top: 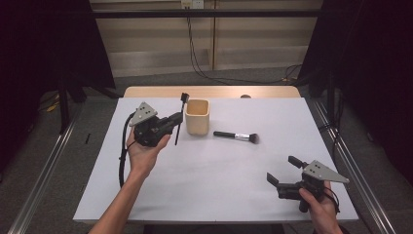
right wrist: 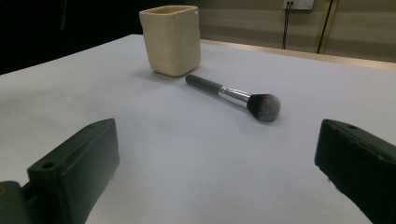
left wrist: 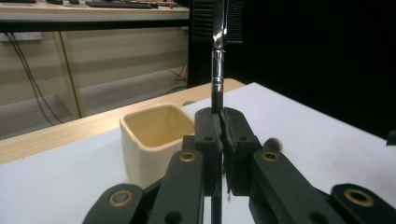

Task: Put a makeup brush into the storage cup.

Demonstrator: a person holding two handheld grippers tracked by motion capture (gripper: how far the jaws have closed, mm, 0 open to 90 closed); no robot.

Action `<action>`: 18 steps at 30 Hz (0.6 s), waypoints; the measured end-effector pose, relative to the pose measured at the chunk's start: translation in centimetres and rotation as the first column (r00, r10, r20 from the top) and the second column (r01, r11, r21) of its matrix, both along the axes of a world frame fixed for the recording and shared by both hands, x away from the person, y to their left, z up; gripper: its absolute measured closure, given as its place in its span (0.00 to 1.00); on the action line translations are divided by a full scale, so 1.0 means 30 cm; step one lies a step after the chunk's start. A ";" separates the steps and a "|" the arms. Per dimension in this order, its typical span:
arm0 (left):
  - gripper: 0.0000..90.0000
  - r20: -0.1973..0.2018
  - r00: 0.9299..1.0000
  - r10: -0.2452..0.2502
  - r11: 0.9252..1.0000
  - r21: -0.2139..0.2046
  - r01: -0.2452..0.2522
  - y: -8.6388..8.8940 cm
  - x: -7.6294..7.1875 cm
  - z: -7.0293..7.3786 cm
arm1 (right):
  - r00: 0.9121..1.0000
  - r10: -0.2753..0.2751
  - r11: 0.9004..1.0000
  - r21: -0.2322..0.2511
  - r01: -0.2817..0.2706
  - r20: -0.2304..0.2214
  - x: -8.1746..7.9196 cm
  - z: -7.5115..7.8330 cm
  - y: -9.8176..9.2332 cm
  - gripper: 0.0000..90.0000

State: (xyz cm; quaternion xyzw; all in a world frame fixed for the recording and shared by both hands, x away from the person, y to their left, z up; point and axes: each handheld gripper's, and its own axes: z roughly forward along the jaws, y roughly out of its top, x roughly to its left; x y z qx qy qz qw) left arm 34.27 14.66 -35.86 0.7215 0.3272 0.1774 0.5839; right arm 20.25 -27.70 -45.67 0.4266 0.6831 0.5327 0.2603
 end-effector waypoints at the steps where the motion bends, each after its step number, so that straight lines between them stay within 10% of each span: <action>1: 0.95 0.008 1.000 0.002 1.000 0.005 -0.002 -0.004 0.004 0.004 | 1.000 0.001 1.000 0.000 -0.001 -0.001 0.000 0.000 0.000 0.00; 18: 0.95 0.047 0.999 0.011 1.000 0.000 -0.011 -0.048 0.087 0.012 | 1.000 0.003 1.000 -0.010 -0.003 0.006 0.002 0.000 -0.005 0.00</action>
